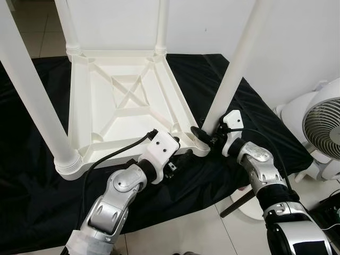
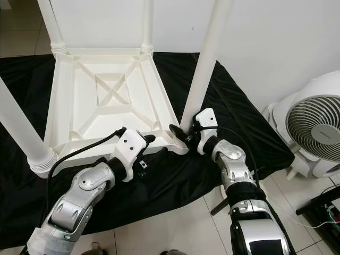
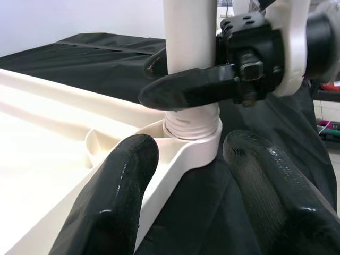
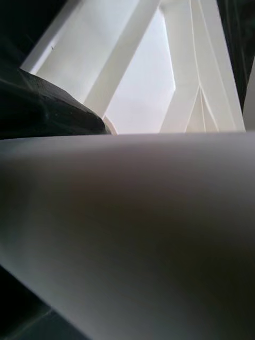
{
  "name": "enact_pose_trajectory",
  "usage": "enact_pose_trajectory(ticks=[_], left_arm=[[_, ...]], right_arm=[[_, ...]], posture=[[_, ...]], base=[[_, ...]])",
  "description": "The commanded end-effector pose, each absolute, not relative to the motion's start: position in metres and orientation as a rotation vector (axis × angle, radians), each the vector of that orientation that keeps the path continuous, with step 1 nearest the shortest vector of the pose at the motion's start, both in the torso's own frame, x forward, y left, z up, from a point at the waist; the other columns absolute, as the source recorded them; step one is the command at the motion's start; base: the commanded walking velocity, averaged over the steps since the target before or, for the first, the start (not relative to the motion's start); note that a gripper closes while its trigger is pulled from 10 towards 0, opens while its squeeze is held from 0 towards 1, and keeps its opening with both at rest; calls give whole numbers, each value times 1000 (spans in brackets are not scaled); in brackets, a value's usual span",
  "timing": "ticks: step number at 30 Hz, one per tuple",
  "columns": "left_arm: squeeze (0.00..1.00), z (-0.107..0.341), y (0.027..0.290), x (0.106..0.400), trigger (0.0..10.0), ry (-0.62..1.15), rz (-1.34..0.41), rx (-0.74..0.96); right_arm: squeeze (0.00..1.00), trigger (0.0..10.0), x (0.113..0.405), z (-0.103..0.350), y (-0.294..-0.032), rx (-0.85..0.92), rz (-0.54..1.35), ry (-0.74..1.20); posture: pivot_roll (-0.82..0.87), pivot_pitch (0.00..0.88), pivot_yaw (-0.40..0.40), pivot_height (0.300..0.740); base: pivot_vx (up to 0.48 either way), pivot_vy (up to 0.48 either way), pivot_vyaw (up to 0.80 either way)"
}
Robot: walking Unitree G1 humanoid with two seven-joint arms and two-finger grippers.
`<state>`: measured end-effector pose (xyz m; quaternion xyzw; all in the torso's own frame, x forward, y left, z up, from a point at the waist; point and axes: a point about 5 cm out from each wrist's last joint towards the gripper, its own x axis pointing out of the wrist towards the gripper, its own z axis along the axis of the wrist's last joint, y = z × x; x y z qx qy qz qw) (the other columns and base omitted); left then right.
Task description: Building children table
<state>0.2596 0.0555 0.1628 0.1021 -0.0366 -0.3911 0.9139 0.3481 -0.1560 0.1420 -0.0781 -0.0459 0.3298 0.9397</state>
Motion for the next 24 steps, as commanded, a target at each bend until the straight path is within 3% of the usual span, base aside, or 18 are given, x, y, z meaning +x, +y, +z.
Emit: enact_pose_trajectory(ticks=[1, 5, 9, 18, 24], left_arm=[[0, 162, 53, 257, 10000, -75, -789, 200], [0, 162, 53, 257, 10000, -73, -795, 197], [0, 160, 51, 255, 10000, -70, -807, 196], [0, 161, 47, 255, 10000, -75, -819, 191], [0, 161, 47, 254, 10000, -75, -817, 188]], right_arm=[[0, 0, 346, 129, -165, -182, 597, -35], [0, 0, 337, 119, -161, -144, 465, -35], [0, 0, 323, 107, -144, -41, 188, -25], [0, 0, 314, 105, -120, -22, 58, -13], [0, 0, 312, 108, -109, 8, 85, -25]], posture=[[91, 63, -106, 740], [90, 63, -105, 740], [82, 63, -104, 740], [80, 63, -106, 740], [92, 58, -119, 740]], base=[[0, 0, 0], [0, 0, 0], [0, 0, 0], [0, 0, 0], [0, 0, 0]])
